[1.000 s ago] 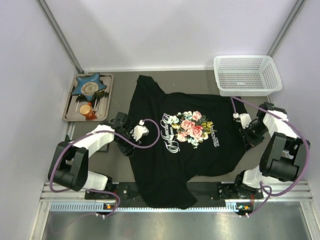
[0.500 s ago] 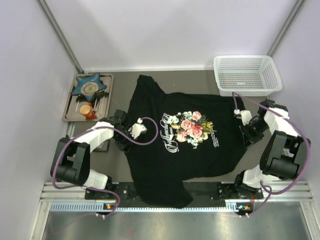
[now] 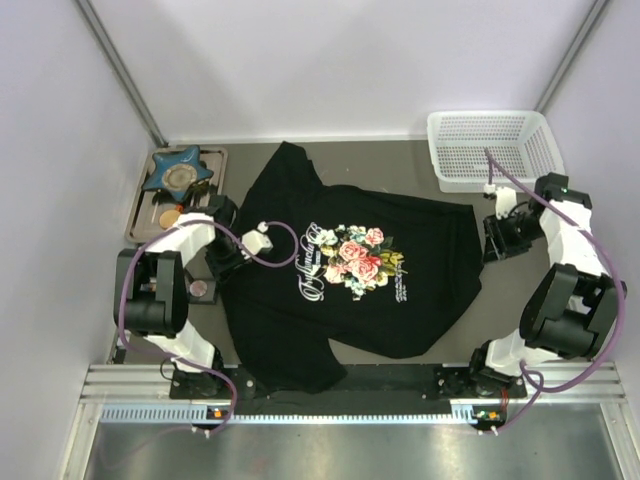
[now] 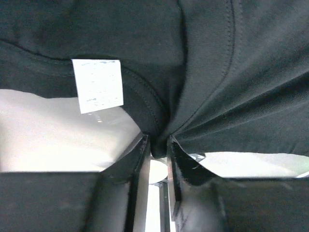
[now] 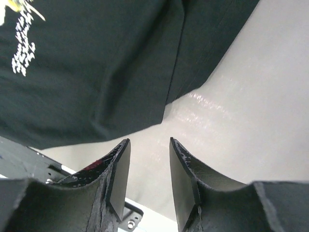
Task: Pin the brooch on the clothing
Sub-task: Flatten out the clothes at the center of the board.
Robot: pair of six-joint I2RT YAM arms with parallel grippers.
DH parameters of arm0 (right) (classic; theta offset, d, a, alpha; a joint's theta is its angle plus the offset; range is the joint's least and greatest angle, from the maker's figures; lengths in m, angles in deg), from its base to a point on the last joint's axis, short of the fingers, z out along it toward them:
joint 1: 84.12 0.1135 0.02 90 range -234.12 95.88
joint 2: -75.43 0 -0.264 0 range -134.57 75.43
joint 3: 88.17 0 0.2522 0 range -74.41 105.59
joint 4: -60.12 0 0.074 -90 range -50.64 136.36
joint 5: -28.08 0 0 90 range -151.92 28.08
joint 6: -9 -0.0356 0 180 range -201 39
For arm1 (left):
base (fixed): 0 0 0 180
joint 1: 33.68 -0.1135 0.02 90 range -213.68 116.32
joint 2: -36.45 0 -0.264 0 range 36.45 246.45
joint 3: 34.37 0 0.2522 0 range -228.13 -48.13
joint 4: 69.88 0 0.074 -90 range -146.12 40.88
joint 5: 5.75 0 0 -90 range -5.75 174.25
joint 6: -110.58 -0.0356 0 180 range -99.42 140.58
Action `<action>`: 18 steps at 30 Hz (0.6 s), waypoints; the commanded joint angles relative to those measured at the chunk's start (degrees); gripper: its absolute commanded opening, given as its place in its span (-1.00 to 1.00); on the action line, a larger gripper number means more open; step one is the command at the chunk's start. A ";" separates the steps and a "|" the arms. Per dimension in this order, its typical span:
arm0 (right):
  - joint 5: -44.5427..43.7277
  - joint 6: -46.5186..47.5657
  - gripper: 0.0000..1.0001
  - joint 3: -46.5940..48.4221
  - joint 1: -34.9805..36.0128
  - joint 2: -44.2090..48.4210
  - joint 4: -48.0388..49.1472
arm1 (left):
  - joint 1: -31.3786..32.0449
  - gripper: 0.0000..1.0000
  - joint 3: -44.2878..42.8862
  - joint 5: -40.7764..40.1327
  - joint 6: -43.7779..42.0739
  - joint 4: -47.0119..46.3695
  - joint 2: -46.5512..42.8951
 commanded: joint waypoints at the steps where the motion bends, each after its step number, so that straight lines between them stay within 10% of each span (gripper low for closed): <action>1: 8.07 -3.17 -0.20 2.71 -1.50 -0.81 2.22 | -0.34 -0.27 -5.01 -0.09 -3.27 2.39 1.01; 5: 4.84 5.26 0.08 -1.24 -1.50 -1.08 -0.24 | -0.34 0.20 -7.82 5.26 -1.25 5.11 0.84; 18: 9.14 -14.99 0.22 -0.64 1.14 -3.88 30.05 | -0.25 0.38 -11.34 31.46 11.66 -3.49 -9.53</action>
